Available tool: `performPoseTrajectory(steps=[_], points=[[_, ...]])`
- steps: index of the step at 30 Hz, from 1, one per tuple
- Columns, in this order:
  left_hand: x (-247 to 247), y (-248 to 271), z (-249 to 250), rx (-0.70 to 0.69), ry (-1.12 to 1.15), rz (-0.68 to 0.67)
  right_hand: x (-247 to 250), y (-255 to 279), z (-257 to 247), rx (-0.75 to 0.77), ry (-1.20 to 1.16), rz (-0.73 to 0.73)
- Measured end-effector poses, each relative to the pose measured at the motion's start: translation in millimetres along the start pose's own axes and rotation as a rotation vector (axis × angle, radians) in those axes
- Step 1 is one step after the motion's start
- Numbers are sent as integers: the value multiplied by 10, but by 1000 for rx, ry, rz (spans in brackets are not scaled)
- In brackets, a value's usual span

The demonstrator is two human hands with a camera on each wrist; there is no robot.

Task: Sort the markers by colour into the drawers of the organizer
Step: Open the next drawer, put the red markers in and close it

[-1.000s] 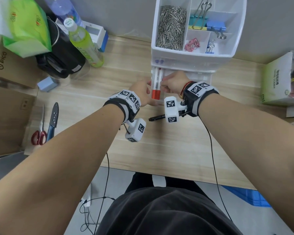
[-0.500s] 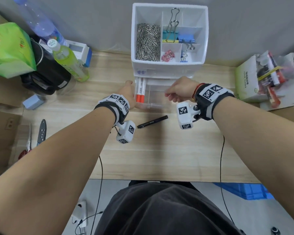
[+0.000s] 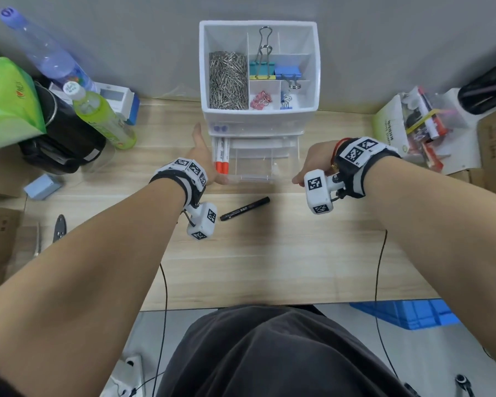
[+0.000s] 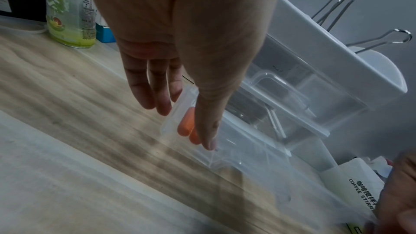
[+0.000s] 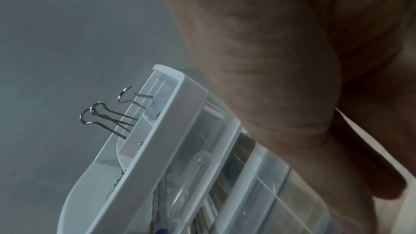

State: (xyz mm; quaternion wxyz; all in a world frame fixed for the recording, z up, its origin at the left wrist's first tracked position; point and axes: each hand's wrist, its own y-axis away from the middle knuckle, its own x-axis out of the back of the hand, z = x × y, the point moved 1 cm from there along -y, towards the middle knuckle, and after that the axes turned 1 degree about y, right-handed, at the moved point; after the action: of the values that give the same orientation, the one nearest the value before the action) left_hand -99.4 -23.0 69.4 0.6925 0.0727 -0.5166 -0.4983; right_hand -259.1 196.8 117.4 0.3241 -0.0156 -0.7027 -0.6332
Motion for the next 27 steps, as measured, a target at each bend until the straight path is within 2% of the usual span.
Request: performPoseTrajectory(steps=[6,16,21,27], points=[[44,-33,99,-44,44,54,134,-94,60,-33,-220,129],[267,-226,203,-111,-55,229,197,-346,115,-26,-470,281],[240,-282,192,-146,19,221,190,-448,101,18,-657,334],[232,-376,226,-115,-5,186,223,-543,92,46,-700,371]])
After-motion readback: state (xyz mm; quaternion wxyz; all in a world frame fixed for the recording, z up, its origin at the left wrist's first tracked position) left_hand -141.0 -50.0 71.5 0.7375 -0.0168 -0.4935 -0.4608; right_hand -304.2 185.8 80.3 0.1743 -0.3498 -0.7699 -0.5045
